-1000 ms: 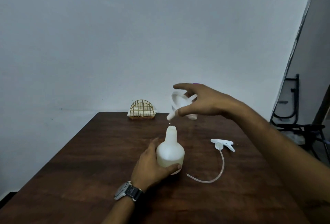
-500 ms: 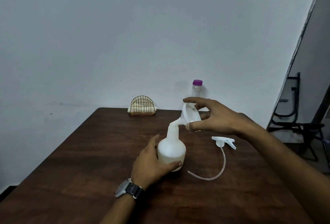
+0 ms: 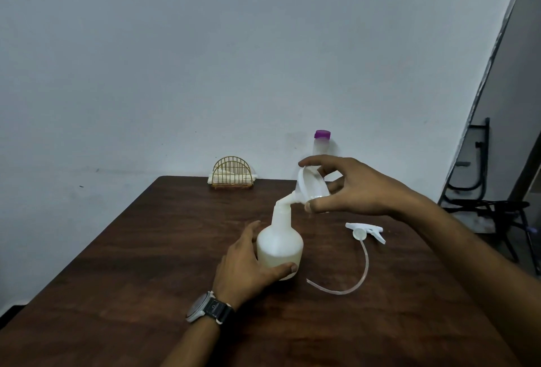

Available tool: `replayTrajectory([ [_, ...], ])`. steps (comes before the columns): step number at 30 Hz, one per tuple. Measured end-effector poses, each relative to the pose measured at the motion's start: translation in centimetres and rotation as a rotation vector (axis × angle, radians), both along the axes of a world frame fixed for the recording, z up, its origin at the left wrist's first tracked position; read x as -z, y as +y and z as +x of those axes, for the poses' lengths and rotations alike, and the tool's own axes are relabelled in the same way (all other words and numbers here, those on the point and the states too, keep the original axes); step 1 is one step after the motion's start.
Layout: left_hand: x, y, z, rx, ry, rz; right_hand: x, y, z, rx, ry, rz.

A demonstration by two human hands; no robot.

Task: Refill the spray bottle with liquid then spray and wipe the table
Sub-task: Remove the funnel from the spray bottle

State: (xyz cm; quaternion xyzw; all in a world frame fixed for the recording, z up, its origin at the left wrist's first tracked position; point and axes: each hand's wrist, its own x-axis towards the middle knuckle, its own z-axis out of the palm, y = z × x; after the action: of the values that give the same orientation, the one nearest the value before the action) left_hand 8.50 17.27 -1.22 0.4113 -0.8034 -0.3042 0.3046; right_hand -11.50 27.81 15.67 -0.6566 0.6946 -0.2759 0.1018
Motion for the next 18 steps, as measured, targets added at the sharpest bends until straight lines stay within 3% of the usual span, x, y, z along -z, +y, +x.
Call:
replayTrajectory([
  [7, -0.1, 0.1, 0.0, -0.005, -0.024, 0.032, 0.0, 0.1, 0.2, 0.028, -0.036, 0.005],
  [18, -2.4, -4.0, 2.7, 0.175, 0.254, 0.32, 3.5, -2.0, -6.3, 0.333, -0.489, -0.23],
])
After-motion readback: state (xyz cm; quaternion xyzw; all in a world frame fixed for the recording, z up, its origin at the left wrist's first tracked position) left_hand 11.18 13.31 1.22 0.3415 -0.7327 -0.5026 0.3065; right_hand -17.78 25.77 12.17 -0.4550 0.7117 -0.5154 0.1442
